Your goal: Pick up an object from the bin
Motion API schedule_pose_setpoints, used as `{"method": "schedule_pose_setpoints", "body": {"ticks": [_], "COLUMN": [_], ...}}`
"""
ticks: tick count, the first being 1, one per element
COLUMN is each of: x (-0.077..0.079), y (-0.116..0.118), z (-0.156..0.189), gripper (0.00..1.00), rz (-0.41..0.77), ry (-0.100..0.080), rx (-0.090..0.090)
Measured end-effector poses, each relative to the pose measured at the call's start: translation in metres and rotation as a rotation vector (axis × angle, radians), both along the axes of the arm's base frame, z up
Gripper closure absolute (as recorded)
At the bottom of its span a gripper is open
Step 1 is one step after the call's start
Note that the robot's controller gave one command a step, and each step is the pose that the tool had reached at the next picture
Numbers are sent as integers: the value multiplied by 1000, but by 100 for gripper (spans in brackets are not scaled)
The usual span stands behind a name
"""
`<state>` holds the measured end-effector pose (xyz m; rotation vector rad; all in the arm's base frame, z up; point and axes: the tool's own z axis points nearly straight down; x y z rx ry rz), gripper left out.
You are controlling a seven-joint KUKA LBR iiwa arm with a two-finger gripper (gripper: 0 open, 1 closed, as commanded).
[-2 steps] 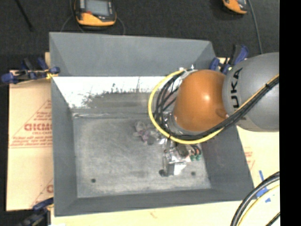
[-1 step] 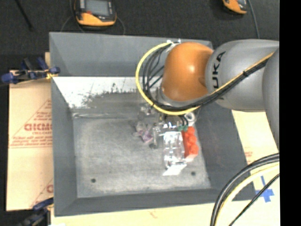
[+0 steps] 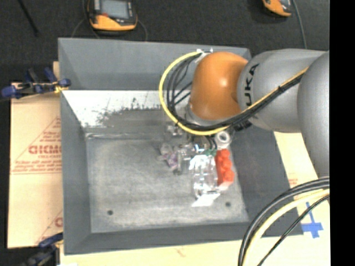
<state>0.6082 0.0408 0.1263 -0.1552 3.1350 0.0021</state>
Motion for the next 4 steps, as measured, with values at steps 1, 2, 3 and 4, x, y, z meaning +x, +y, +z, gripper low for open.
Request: {"method": "schedule_pose_setpoints", "body": {"ticks": [1, 2, 3, 4], "x": [1, -6, -6, -4], "y": [4, -3, -3, -4], "z": [-55, -55, -54, -42], "gripper": [0, 0, 100, 100], "rz": [-223, -630, -630, -629], "ry": [-4, -1, -3, -2], "rx": [2, 2, 2, 2]}}
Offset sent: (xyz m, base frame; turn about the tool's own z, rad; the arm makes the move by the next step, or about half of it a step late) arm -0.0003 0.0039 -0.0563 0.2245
